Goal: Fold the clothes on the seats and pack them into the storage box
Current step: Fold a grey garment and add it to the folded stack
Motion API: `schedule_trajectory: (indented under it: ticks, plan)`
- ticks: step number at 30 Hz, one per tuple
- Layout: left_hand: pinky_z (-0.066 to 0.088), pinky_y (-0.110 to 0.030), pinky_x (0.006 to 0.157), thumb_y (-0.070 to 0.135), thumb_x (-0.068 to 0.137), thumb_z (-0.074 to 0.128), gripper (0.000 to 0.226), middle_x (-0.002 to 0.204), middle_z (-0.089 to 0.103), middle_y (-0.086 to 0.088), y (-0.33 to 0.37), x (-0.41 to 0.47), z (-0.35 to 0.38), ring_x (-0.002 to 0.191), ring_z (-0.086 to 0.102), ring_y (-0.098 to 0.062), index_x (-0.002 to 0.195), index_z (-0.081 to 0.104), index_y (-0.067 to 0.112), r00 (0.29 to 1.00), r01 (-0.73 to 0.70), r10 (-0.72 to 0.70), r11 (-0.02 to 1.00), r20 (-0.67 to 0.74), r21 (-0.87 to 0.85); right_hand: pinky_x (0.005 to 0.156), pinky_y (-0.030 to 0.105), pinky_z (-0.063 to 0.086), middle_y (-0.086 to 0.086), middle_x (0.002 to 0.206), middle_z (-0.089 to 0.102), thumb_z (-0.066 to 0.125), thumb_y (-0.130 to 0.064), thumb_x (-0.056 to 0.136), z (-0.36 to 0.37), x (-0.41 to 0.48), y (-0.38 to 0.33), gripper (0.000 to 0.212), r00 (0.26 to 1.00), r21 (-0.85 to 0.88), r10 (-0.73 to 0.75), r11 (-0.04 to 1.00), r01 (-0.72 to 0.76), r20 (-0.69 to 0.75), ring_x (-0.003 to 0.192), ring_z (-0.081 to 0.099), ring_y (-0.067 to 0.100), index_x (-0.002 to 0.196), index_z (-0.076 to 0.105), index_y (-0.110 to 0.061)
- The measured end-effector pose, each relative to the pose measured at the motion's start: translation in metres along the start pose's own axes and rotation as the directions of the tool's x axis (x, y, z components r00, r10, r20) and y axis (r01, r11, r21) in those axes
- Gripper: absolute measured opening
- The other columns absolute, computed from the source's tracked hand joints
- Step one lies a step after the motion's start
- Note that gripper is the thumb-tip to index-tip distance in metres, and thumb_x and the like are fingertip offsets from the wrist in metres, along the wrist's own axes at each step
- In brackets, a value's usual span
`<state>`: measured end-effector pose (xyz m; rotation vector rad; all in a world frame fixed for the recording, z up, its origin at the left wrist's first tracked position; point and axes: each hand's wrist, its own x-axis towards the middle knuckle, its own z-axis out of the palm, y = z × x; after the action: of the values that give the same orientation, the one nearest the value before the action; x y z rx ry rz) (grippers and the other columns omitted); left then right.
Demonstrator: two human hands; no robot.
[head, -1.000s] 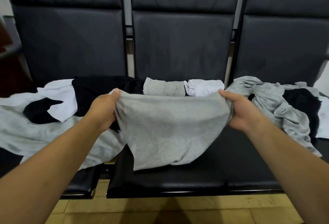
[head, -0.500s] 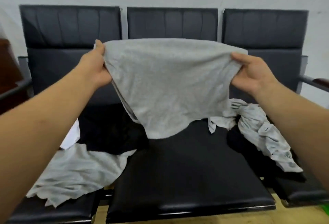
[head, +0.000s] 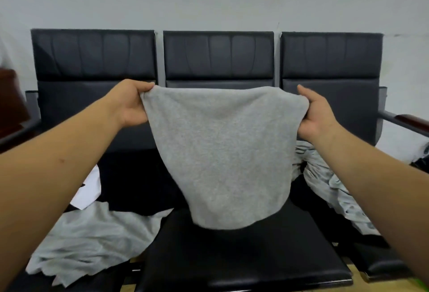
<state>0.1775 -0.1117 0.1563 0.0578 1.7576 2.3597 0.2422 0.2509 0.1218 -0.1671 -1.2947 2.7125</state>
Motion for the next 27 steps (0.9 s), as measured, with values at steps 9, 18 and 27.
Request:
schedule_trajectory:
  ticks: [9, 18, 27]
  plan:
    - [0.059, -0.029, 0.069, 0.002, 0.089, 0.049, 0.018, 0.108, 0.059, -0.011, -0.032, 0.009, -0.002, 0.087, 0.066, -0.021, 0.106, 0.054, 0.007, 1.000, -0.009, 0.009, 1.000, 0.009, -0.029, 0.064, 0.045, 0.063, 0.014, 0.109, 0.075, 0.059, -0.021, 0.098, -0.019, 0.008, 0.037, 0.031, 0.931, -0.230, 0.351, 0.903, -0.364, -0.096, 0.084, 0.076, 0.028, 0.124, 0.067, -0.006]
    - [0.054, -0.035, 0.080, 0.024, 0.097, 0.057, 0.020, 0.087, 0.071, -0.008, -0.043, 0.007, -0.012, 0.079, 0.069, -0.021, 0.097, 0.066, 0.006, 0.990, 0.140, -0.138, 0.987, -0.022, 0.082, 0.099, 0.047, 0.050, 0.018, 0.121, 0.070, 0.058, -0.030, 0.097, -0.027, 0.004, 0.030, 0.036, 0.986, -0.085, 0.146, 0.987, -0.140, 0.080, 0.111, 0.069, 0.033, 0.111, 0.071, 0.001]
    - [0.048, -0.030, 0.067, -0.008, 0.076, 0.034, 0.021, 0.082, 0.051, -0.009, -0.056, 0.016, -0.021, 0.072, 0.052, -0.022, 0.076, 0.047, 0.009, 0.998, -0.023, 0.030, 0.989, -0.049, 0.144, 0.068, 0.040, 0.063, 0.017, 0.108, 0.074, 0.047, -0.004, 0.098, -0.044, 0.003, 0.022, 0.030, 0.973, -0.232, 0.223, 0.945, -0.231, -0.058, 0.088, 0.076, 0.027, 0.121, 0.065, 0.003]
